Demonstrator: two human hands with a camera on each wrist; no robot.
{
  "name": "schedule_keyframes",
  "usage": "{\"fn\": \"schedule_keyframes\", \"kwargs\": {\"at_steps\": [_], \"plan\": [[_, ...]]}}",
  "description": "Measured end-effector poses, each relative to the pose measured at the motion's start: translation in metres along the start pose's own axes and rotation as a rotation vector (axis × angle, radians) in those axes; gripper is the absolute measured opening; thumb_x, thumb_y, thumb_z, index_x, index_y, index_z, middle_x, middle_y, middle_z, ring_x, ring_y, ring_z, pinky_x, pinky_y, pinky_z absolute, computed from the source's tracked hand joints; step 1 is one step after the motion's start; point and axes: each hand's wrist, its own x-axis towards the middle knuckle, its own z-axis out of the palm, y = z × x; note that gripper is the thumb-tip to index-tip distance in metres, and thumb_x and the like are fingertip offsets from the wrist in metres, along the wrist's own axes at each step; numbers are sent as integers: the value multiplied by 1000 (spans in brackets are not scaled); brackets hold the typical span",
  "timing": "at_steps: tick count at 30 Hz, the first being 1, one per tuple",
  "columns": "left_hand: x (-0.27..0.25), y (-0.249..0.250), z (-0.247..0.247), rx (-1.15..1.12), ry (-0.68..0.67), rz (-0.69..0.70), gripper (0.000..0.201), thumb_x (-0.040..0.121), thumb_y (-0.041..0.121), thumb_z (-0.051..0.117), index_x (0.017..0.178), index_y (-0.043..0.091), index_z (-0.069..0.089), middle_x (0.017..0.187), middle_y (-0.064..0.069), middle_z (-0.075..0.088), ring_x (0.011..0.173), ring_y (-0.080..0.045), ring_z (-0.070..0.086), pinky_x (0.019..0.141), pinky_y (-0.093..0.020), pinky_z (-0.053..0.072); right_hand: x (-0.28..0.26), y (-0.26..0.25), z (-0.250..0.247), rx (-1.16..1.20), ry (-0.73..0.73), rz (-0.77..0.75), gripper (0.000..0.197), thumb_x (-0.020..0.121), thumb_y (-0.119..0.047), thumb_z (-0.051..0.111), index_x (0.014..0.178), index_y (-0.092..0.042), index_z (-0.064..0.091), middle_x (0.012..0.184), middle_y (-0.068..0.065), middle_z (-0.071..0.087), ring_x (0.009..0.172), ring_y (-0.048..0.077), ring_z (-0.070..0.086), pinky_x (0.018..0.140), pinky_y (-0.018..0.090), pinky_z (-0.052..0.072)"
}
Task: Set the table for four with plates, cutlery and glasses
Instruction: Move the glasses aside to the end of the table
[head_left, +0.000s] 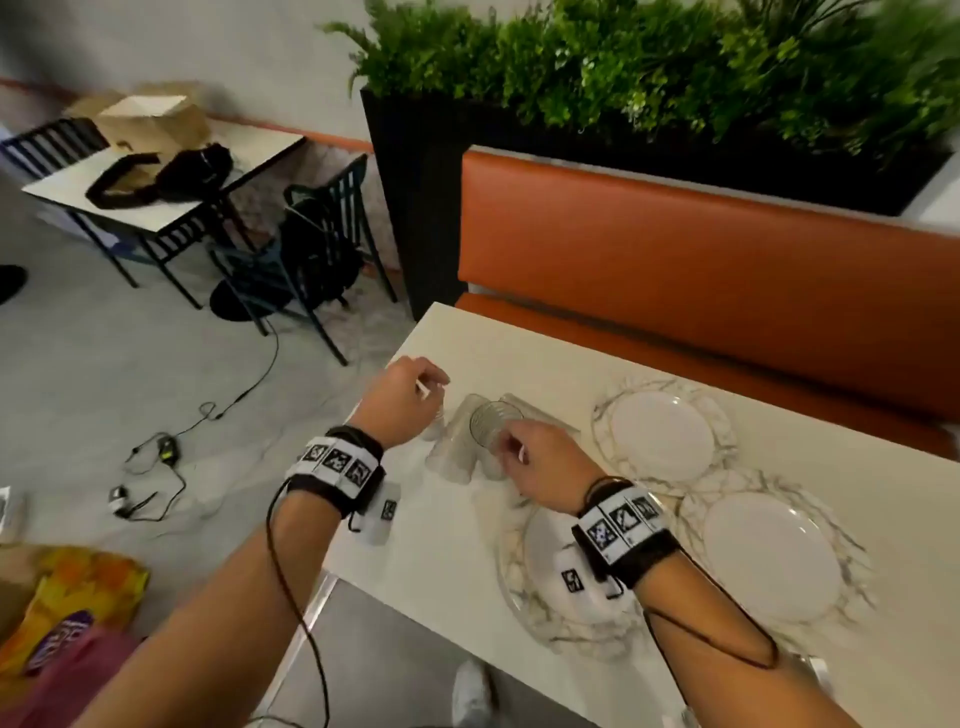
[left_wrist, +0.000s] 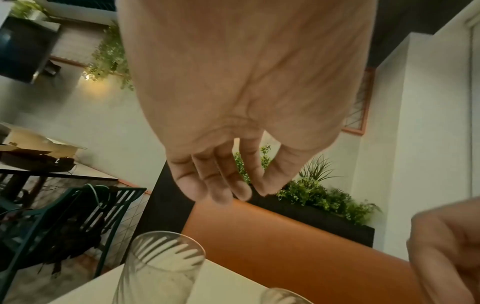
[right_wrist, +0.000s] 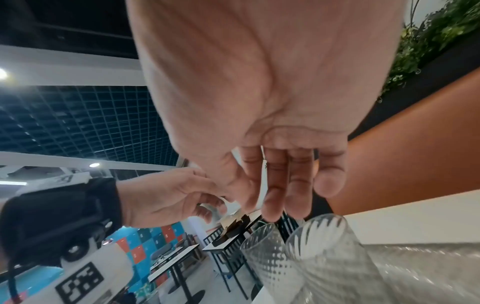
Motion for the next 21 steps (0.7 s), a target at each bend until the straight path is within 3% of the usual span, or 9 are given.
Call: {"fn": "schedule_keyframes", "kwargs": {"at_steps": [2, 5, 10, 12, 14, 18, 21], "plan": [[24, -10, -5, 101, 24, -17, 21, 90, 19, 68, 111, 25, 70, 116, -2, 64, 101, -20, 61, 93, -34, 50, 27, -1, 0, -89, 83, 5, 13, 93, -17, 54, 96, -24, 64, 100, -1, 64, 94, 20, 59, 87, 43, 54], [54, -21, -7, 217, -62, -41, 41, 91, 25, 69, 132, 23, 62, 141, -7, 55, 133, -29, 48, 110, -40, 39, 58, -3, 0, -194, 103, 37, 19, 92, -20, 55, 110, -25, 62, 110, 2, 59, 107, 24, 49, 96, 43, 46], [75, -41, 13, 437, -326, -100, 85, 87, 56, 70, 159, 32, 32, 170, -7, 21, 157, -30, 16, 126, -49, 18, 81, 3, 9, -301, 55, 91, 48, 89, -32, 63, 134, -27, 49, 132, 3, 51, 121, 26, 39, 102, 42, 37], [79, -49, 22, 448, -452, -151, 99, 83, 58, 74, 162, 33, 21, 173, -6, 10, 159, -31, 6, 126, -55, 17, 91, 10, 14, -350, -10, 123, 65, 83, -41, 68, 142, -30, 41, 137, 3, 46, 125, 27, 36, 103, 44, 35], [77, -54, 28, 442, -516, -194, 105, 80, 52, 79, 163, 33, 17, 173, -5, 8, 158, -33, 7, 125, -56, 20, 97, 17, 24, -415, -78, 164, 82, 75, -50, 73, 146, -32, 35, 139, 4, 43, 126, 29, 35, 104, 46, 34], [74, -57, 31, 378, -443, -203, 85, 85, 21, 73, 159, 27, 30, 160, -9, 32, 144, -38, 32, 114, -50, 40, 99, 24, 36, -472, -172, 185, 87, 73, -46, 76, 146, -21, 36, 139, 11, 43, 129, 36, 39, 108, 50, 37], [74, -50, 22, 423, -410, -190, 82, 82, 24, 75, 155, 28, 38, 149, -10, 43, 138, -36, 39, 110, -50, 45, 89, 20, 28, -401, -146, 181, 81, 75, -41, 76, 143, -18, 39, 137, 12, 45, 128, 35, 42, 106, 47, 41]]}}
